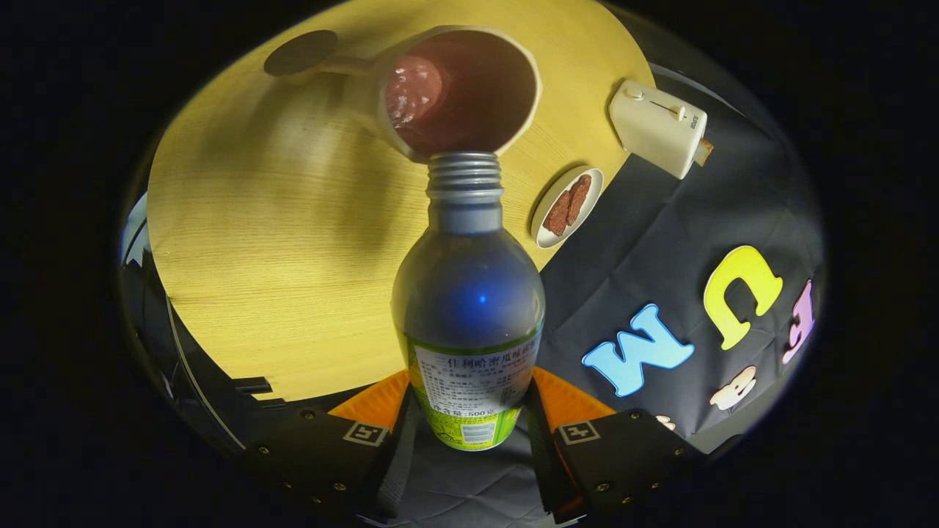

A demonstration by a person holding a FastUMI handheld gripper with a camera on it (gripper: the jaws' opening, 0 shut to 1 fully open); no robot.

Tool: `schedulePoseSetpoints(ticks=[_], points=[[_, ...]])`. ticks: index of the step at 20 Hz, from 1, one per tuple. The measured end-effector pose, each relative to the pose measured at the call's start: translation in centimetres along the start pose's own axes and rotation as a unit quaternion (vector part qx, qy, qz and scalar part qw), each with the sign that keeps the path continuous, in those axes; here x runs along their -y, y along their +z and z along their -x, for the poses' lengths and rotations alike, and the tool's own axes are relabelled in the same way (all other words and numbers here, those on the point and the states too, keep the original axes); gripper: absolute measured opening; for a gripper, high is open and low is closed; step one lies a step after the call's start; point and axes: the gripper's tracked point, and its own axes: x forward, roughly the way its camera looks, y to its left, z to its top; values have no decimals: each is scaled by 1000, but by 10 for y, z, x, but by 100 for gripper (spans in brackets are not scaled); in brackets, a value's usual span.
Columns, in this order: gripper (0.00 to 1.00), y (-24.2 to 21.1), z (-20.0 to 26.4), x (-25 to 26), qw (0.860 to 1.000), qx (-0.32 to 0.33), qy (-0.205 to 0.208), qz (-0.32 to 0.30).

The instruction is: Take the bottle from table, then pour the juice into the cup, finally place the bottle on the coaster

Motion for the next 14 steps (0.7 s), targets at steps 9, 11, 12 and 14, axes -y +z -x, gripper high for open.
schedulePoseSetpoints(ticks=[9, 11, 12, 14], points=[[69, 1, 3, 1, 1000, 0, 1, -2], [69, 2, 2, 1, 1000, 2, -1, -3], [69, 2, 3, 2, 1000, 3, -3, -5], [69, 4, 1, -1, 1000, 10, 1, -23]])
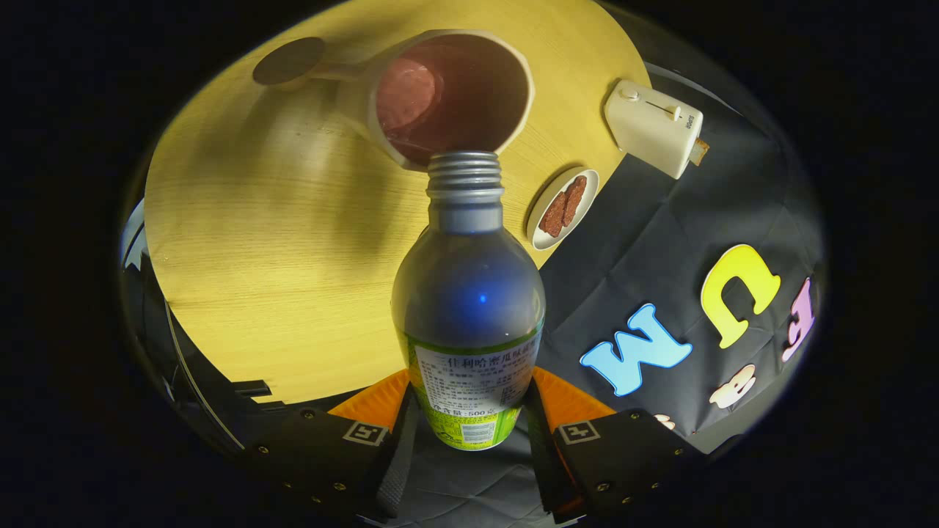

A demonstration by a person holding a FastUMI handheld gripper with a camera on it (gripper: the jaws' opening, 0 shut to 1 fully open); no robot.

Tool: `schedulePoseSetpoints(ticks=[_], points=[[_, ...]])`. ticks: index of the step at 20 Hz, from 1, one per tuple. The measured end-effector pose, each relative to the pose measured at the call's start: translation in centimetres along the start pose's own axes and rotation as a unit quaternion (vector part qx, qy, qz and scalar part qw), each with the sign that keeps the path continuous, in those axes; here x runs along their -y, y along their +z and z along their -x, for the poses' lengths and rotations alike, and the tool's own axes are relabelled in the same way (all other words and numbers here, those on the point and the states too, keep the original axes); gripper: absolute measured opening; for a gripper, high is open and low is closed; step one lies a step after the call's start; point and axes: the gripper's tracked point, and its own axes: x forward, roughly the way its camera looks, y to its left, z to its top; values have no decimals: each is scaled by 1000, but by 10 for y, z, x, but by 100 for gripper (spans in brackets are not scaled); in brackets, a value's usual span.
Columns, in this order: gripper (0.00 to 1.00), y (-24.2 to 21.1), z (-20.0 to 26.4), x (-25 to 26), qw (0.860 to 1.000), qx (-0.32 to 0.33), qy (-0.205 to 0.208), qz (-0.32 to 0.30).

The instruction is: Take the bottle from table, then pour the juice into the cup, finally place the bottle on the coaster

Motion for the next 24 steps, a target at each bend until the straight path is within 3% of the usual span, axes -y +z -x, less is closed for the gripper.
schedulePoseSetpoints(ticks=[8, 12, 18, 24], points=[[70, 17, 1, -18, 994, 54, 17, -91], [69, 23, 2, -25, 984, 92, 30, -150], [70, 35, 2, -41, 960, 148, 61, -230], [70, 44, 5, -52, 917, 211, 95, -325]])
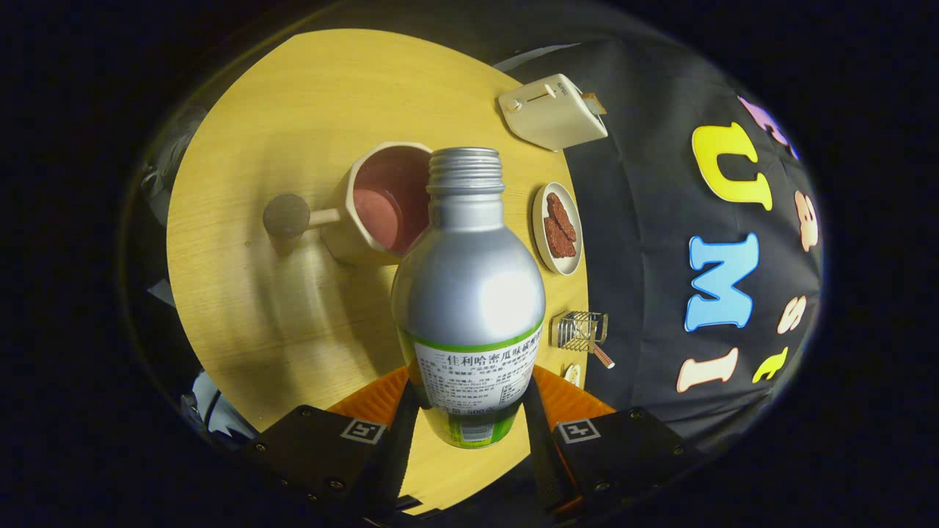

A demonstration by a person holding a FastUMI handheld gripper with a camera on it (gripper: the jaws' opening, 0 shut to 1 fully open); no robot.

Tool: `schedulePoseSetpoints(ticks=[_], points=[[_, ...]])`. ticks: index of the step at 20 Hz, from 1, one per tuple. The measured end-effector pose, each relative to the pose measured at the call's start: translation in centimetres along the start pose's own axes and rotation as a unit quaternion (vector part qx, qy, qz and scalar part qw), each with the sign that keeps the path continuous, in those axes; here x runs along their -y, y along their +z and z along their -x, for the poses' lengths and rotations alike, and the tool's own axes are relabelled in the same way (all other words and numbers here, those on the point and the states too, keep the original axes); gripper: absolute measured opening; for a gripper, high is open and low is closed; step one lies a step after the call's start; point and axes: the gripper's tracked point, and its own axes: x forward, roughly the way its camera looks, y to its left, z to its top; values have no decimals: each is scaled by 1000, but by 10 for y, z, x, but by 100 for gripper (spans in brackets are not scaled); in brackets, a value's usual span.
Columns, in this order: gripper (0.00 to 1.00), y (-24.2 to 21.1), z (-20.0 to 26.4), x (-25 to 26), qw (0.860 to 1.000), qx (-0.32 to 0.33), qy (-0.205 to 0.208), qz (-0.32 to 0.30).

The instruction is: Take the bottle from table, then pour the juice into the cup, finally place the bottle on the coaster

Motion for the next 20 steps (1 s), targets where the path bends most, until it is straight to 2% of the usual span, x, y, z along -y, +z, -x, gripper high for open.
schedulePoseSetpoints(ticks=[4, 10, 13, 20], points=[[70, -2, -7, -3, 996, 36, 19, -79], [70, -11, -21, 1, 979, 64, 47, -187], [70, -11, -23, 15, 970, 86, 44, -222], [70, -4, -37, 50, 939, 140, 43, -313]])
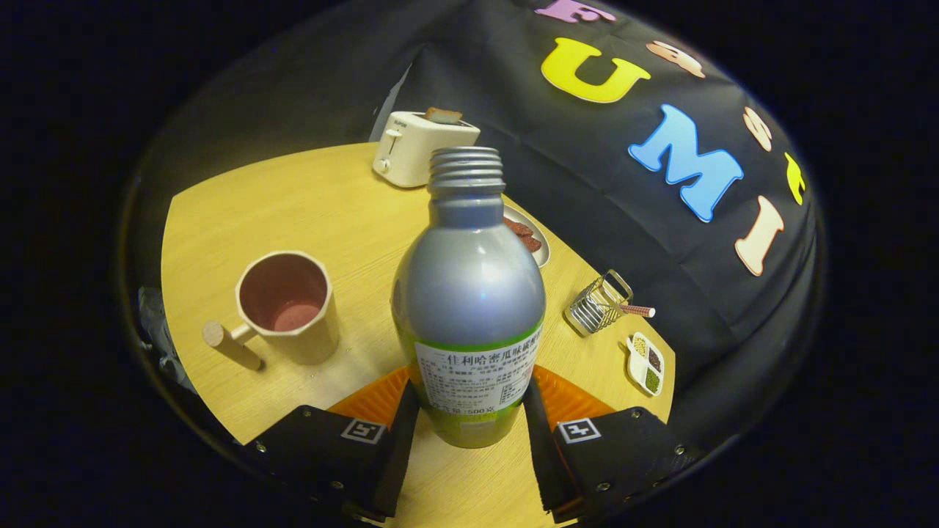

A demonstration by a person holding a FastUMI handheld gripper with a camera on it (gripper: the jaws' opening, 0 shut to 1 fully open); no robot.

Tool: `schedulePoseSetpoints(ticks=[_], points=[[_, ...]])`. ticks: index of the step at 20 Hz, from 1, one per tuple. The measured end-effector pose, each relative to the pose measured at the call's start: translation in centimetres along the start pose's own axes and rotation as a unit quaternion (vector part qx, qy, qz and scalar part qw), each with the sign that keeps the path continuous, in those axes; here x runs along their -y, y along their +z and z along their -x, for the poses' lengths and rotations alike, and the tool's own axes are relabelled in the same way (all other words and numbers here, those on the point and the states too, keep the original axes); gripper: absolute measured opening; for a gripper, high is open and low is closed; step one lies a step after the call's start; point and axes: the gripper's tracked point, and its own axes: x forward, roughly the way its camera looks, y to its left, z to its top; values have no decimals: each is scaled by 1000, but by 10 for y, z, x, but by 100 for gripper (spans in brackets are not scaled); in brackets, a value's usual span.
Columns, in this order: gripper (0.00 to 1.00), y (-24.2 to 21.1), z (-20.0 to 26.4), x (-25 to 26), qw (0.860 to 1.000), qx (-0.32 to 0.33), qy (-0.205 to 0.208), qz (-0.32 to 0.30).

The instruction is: Take the bottle from table, then pour the juice into the cup, finally place the bottle on the coaster

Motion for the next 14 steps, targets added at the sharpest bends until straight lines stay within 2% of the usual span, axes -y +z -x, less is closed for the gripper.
schedulePoseSetpoints(ticks=[8, 14], points=[[70, 11, -31, 26, 996, 56, 15, -73], [70, 25, -53, 36, 983, 109, 38, -145]])
